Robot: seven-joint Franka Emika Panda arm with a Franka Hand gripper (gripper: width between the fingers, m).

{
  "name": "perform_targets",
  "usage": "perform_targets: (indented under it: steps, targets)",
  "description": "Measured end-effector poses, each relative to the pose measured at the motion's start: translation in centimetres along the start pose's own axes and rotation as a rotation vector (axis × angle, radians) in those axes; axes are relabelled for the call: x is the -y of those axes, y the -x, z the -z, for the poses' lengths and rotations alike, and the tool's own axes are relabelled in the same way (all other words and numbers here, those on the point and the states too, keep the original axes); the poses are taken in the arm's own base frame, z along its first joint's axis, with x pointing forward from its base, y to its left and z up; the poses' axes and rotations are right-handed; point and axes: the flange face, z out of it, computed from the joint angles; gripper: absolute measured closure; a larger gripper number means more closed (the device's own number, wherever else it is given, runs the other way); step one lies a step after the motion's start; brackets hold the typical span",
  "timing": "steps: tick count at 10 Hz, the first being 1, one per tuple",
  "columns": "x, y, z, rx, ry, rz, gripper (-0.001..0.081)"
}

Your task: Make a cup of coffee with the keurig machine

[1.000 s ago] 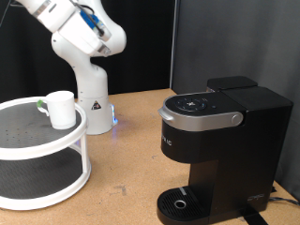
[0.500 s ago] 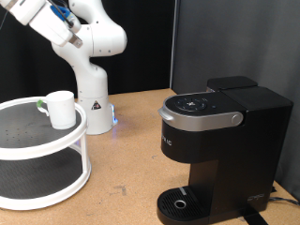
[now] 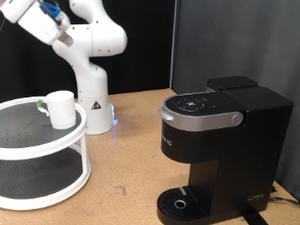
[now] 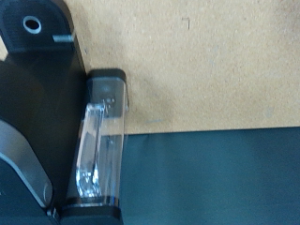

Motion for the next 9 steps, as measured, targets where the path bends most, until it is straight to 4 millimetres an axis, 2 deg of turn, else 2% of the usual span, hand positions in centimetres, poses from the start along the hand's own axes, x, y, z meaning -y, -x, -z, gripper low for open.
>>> perform_targets:
  steps: [7, 9]
  targets:
    - [1.8, 8.5, 6.2, -0.043, 0.054, -0.061, 0.0806]
    - [2.2, 9.8, 6.9, -0.046, 0.042, -0.058, 0.0806]
